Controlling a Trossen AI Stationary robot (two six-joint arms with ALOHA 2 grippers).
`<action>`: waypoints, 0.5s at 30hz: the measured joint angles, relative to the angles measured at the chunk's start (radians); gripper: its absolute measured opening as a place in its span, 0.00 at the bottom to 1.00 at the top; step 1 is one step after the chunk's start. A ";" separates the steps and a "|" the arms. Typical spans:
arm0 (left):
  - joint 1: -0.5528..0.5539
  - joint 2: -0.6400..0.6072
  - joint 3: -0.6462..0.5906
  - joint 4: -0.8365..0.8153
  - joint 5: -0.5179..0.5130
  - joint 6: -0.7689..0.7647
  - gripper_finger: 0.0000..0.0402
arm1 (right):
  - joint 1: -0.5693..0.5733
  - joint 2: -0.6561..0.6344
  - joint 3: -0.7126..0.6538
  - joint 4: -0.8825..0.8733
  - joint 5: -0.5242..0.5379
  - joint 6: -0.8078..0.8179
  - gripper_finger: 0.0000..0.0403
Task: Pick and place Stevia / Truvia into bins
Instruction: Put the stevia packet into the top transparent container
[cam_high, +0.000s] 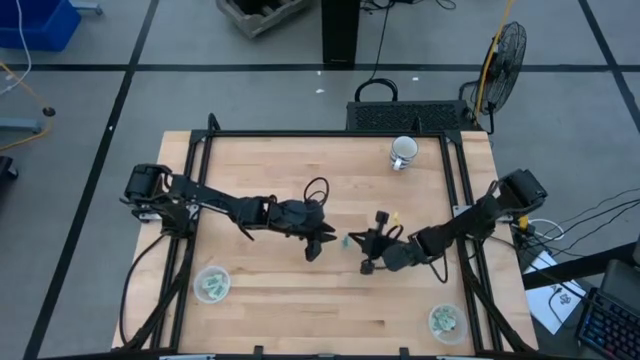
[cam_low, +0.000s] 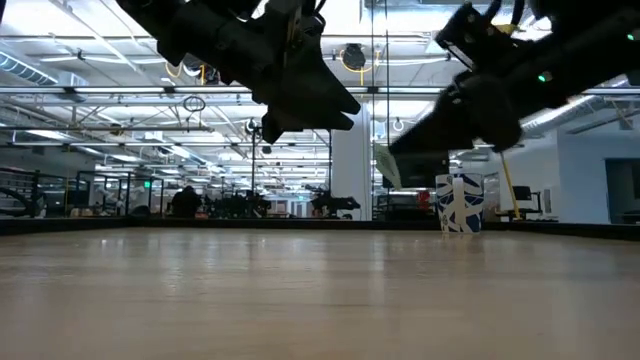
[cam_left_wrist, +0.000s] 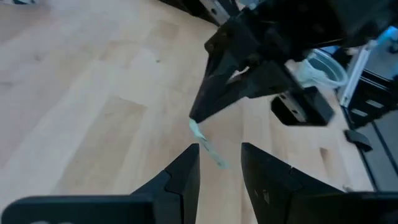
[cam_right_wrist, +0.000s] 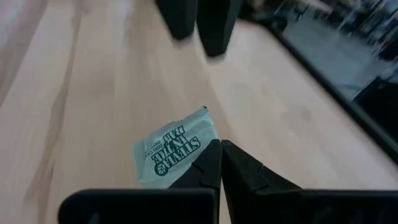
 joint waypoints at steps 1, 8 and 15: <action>0.003 0.000 0.000 0.001 -0.007 -0.003 0.30 | -0.008 0.000 0.000 0.033 0.000 -0.026 0.00; 0.032 0.000 0.000 0.002 -0.016 -0.041 0.30 | -0.055 0.000 0.000 0.200 -0.001 -0.160 0.00; 0.054 0.000 0.000 0.004 -0.016 -0.055 0.30 | -0.075 0.000 0.000 0.196 -0.027 -0.168 0.00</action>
